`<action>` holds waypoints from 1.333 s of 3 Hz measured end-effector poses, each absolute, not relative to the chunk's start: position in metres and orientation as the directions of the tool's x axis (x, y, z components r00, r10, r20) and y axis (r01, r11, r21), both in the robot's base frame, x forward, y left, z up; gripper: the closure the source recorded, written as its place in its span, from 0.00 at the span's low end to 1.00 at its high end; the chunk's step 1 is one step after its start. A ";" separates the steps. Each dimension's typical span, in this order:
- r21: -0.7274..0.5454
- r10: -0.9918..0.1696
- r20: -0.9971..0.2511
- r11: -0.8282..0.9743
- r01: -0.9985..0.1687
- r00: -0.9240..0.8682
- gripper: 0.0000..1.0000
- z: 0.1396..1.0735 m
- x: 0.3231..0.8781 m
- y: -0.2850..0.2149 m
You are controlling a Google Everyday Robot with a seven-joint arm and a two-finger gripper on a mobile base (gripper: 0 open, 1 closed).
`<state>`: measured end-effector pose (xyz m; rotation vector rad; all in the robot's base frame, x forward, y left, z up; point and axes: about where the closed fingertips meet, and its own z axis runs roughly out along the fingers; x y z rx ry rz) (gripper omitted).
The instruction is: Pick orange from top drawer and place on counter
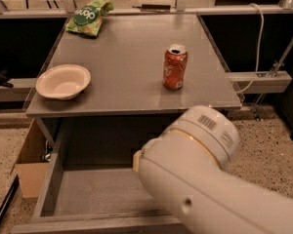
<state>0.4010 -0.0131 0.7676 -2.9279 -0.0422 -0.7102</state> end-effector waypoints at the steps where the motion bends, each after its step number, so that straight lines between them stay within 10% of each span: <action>1: -0.150 -0.121 0.623 -0.988 -0.034 0.773 1.00 0.804 0.391 -0.047; 4: -0.166 -0.102 0.624 -0.986 0.004 0.775 1.00 0.824 0.395 -0.027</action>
Offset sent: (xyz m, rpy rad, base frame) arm -0.0097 -0.0344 0.0364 0.0346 -0.2002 -0.1190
